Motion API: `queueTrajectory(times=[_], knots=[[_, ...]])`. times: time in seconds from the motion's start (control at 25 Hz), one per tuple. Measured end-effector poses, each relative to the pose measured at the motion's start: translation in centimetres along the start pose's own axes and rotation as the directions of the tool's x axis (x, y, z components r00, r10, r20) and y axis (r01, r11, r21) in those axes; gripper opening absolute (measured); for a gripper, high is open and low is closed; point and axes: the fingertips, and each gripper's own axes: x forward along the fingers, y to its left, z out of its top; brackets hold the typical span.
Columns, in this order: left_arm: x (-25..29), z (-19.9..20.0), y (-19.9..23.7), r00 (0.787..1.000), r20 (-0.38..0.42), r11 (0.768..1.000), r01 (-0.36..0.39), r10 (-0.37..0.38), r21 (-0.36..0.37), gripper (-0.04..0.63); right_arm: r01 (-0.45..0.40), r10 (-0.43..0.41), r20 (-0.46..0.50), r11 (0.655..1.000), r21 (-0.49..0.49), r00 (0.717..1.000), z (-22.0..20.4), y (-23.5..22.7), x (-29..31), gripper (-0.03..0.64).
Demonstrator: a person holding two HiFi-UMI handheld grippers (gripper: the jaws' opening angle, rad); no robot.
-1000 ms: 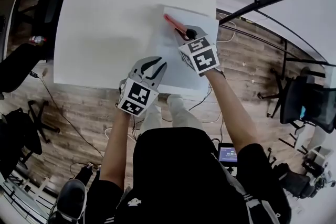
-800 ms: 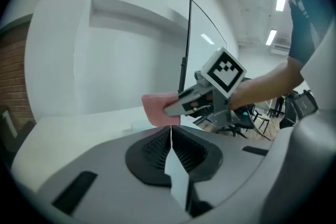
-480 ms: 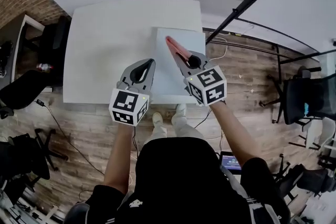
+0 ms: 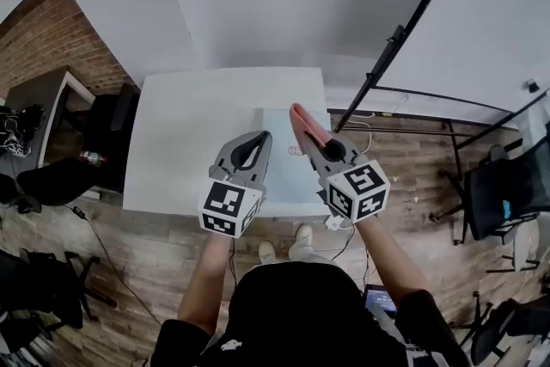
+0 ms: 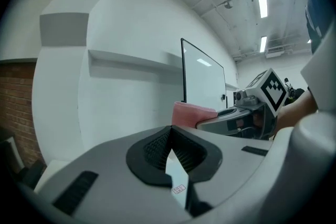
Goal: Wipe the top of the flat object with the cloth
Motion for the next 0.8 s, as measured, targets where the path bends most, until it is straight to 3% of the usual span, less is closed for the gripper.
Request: queueTrajectory(times=[0.32, 0.8], knots=[[0.0, 4.7, -1.2, 0.997, 0.078, 0.999, 0.022, -0.024, 0.032, 0.011, 0.048, -0.041, 0.131, 0.998, -0.045, 0.99, 5.1, 0.3, -2.6, 0.043], [1.3, 7.6, -2.3, 0.992, 0.122, 1.0, 0.01, -0.011, 0.007, 0.011, 0.081, -0.069, 0.186, 0.995, -0.058, 0.98, 7.2, -0.6, -5.1, 0.043]])
